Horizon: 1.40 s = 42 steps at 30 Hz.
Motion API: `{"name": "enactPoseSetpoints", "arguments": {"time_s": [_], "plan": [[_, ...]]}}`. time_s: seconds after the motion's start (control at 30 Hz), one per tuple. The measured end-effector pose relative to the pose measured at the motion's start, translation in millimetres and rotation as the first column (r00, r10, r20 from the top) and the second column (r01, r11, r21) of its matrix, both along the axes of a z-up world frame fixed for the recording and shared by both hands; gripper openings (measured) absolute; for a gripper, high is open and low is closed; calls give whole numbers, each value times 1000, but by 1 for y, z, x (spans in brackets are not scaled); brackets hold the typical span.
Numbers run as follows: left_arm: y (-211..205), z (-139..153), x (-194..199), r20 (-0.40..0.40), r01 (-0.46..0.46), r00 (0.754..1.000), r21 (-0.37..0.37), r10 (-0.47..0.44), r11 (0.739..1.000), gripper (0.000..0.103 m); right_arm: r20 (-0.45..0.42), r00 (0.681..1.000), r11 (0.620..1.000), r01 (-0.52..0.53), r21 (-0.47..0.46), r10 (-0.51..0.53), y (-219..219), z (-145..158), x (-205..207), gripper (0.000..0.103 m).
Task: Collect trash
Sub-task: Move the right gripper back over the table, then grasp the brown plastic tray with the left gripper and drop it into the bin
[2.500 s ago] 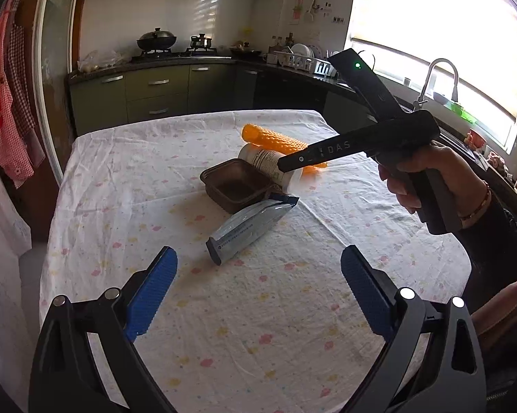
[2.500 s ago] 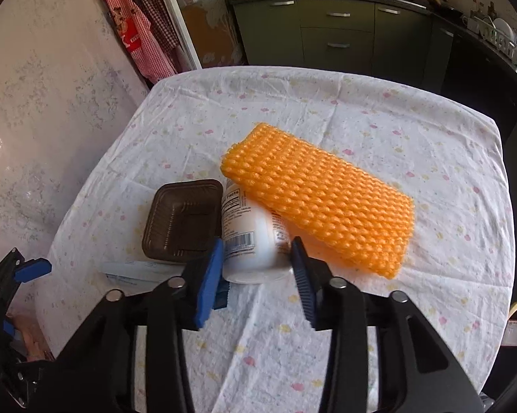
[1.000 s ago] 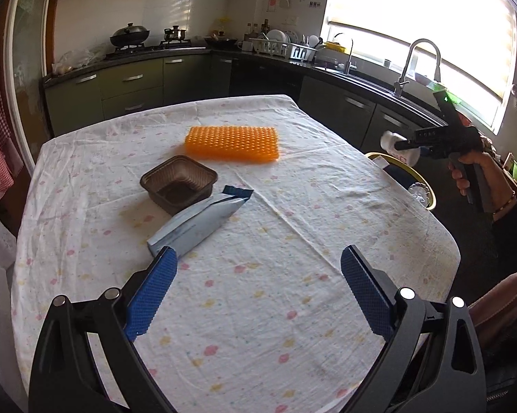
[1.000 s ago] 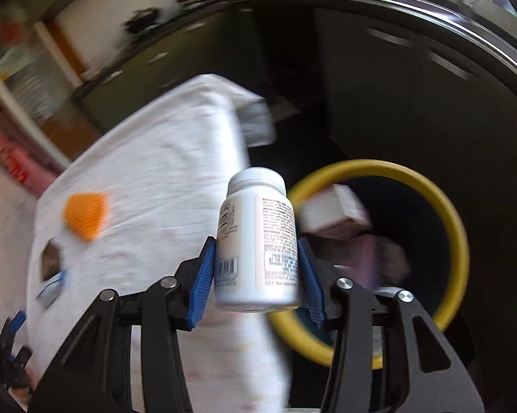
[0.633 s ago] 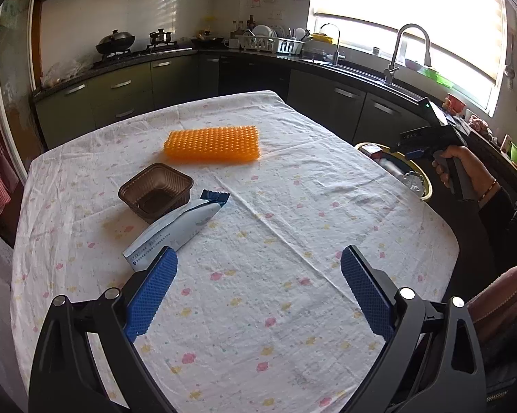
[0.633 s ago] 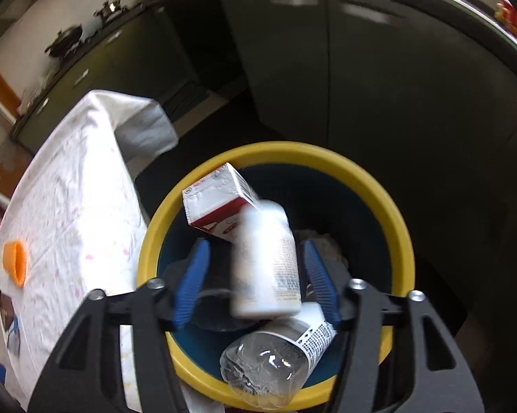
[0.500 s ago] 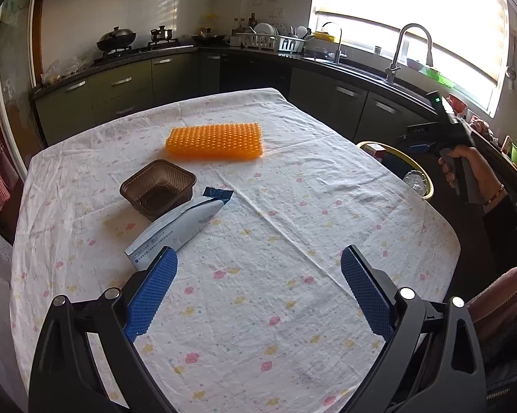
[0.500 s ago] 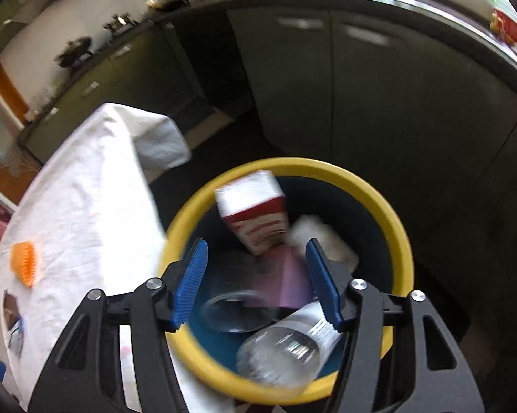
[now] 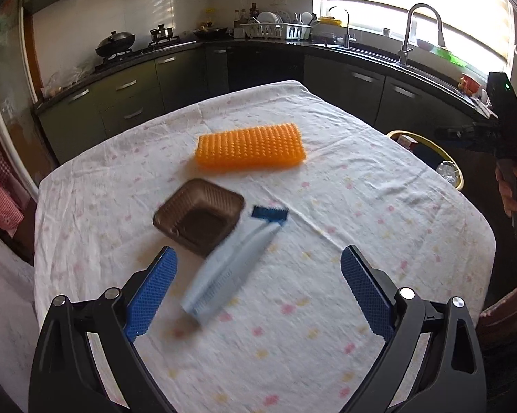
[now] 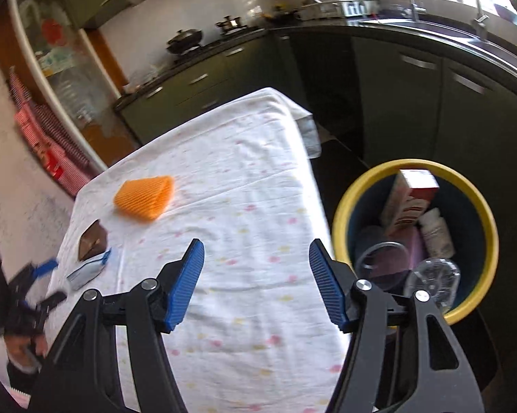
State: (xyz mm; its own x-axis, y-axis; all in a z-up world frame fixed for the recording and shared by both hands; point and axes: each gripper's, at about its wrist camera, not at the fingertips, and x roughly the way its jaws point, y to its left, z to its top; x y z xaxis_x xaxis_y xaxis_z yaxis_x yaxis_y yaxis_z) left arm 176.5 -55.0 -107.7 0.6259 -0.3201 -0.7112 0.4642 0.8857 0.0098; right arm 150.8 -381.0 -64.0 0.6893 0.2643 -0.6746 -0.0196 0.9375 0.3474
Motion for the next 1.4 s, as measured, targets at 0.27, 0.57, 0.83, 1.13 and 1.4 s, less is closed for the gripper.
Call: {"name": "enactPoseSetpoints", "arguments": {"time_s": [0.27,0.57,0.83,1.13,1.4], "plan": [[13,4,75,-119,-89,989,-17,87,996,90,-38,999,999,-31,35,32,11,-18,5,60],[34,-21,111,-242,-209,947,33,211,977,64,-48,998,997,-47,57,50,13,-26,9,60],[44,-38,132,-270,-233,931,75,245,970,51,-57,996,995,-67,67,71,19,-31,10,60],[38,-40,137,-280,-177,942,59,187,982,7,-49,996,995,-67,72,71,18,-28,7,60],[20,-18,118,-200,-139,969,51,147,989,6,-41,997,994,-66,82,69,15,-26,5,60]]}}
